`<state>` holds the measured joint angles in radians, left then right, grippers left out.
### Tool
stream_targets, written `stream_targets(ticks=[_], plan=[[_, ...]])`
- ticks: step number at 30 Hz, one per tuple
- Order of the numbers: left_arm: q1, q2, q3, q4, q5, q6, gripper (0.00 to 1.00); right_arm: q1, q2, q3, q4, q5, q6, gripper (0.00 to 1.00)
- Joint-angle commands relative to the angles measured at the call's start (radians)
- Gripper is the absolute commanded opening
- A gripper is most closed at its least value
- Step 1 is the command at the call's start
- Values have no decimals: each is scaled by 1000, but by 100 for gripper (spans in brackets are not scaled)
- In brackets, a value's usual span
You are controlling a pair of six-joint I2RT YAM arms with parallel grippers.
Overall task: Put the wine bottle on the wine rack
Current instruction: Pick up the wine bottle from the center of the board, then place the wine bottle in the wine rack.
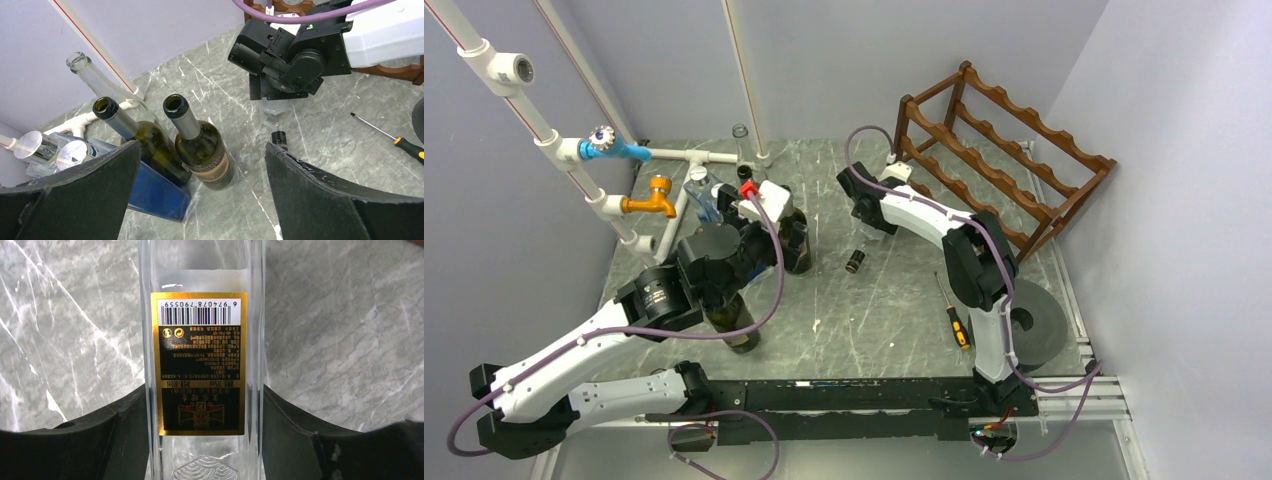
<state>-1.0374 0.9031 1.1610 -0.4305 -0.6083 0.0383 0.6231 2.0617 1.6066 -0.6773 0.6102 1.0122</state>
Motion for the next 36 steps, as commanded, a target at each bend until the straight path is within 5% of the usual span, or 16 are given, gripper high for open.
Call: stream_targets(ticks=[1, 29, 32, 36], plan=[[-6, 4, -3, 30, -8, 2, 100, -15, -3, 82, 28, 138, 37, 0], [-7, 16, 5, 22, 16, -1, 100, -161, 193, 399, 14, 173, -50, 0], [-6, 5, 3, 27, 24, -3, 99, -184, 221, 437, 33, 150, -73, 13], [-6, -9, -1, 30, 26, -3, 99, -198, 243, 462, 40, 146, -88, 47]])
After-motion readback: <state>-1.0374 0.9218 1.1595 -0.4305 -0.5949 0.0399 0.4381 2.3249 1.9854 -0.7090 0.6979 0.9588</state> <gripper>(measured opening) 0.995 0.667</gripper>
